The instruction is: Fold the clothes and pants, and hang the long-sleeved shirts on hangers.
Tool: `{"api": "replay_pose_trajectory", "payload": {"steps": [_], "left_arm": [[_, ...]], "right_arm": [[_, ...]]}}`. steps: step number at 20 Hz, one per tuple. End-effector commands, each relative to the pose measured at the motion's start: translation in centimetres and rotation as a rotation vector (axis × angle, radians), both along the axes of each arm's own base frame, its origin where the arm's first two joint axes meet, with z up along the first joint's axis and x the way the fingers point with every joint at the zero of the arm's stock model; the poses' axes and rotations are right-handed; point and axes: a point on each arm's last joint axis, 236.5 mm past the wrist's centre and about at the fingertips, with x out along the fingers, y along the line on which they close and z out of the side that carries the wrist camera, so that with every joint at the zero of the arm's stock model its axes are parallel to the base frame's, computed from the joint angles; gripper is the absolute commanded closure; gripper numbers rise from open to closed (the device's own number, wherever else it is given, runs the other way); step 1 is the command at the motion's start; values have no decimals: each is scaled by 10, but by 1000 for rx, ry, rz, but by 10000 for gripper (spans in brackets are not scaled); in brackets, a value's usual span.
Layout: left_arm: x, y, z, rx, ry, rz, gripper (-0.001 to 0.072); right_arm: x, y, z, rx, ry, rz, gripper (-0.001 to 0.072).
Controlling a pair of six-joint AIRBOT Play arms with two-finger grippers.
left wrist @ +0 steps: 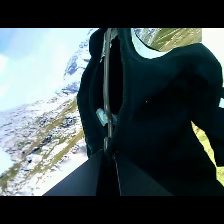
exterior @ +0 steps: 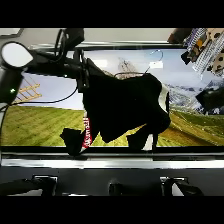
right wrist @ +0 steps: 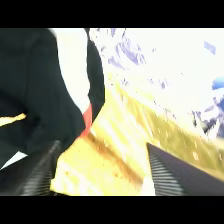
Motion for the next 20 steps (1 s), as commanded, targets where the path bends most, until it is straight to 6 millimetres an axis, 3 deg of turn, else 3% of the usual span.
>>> {"api": "replay_pose_trajectory", "payload": {"steps": [1, 4, 6, 12, 20], "left_arm": [[-25, 0, 23, 12, -51, -15, 684], [-32, -7, 25, 2, -29, -20, 684], [-33, -8, 24, 5, -31, -23, 684], [-33, -8, 24, 4, -26, -19, 683], [-33, -8, 24, 5, -27, -19, 683]], "right_arm": [[39, 29, -22, 97, -8, 153, 48], [63, 64, -48, 253, 47, 282, 48], [73, 76, -65, 303, 76, 355, 48], [89, 80, -89, 307, 85, 431, 48], [106, 78, -84, 259, -6, 470, 52]]}}
